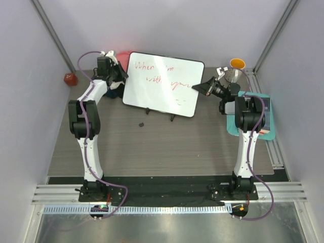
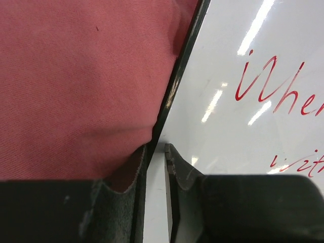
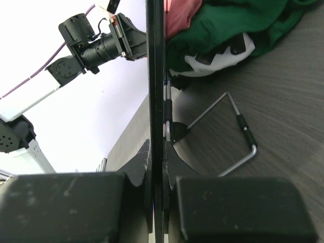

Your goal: Fold and stack the t-shirts

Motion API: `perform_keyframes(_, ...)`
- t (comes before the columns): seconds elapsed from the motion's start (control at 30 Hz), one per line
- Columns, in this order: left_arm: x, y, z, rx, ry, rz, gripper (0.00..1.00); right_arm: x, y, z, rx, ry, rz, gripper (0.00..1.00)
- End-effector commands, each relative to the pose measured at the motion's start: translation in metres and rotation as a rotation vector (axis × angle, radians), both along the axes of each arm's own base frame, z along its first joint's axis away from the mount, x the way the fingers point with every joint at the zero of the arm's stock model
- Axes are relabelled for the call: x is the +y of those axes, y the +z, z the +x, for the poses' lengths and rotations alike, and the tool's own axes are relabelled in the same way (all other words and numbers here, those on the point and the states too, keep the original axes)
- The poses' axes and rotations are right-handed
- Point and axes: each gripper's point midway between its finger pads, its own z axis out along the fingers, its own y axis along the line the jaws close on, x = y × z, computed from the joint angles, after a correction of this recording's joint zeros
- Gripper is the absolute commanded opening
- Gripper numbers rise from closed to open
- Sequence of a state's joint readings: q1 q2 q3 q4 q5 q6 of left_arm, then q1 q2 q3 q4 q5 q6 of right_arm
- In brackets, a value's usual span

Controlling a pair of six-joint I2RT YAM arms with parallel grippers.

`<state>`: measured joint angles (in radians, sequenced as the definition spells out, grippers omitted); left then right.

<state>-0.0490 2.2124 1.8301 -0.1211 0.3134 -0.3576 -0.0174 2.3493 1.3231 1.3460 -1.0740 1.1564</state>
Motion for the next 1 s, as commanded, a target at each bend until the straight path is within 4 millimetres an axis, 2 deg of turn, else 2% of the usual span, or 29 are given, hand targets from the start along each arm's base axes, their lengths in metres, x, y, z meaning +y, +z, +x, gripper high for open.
perform_keyframes(0.0, -0.08, 0.025, -0.03, -0.02, -0.223, -0.11, 0.0, 0.057, 0.035, -0.058, -0.348, 0.212, -0.046, 0.01)
perform_keyframes(0.33, -0.084, 0.026, -0.033, -0.027, -0.222, -0.15, 0.0, 0.051, 0.036, -0.056, -0.33, 0.19, -0.038, 0.01)
perform_keyframes(0.5, -0.093, 0.028, -0.039, -0.026, -0.241, -0.161, 0.0, 0.047, 0.038, -0.056, -0.331, 0.169, -0.035, 0.01)
perform_keyframes(0.97, -0.119, 0.063, -0.043, -0.089, -0.287, -0.166, 0.0, 0.029, 0.067, -0.05, -0.381, 0.124, -0.032, 0.01)
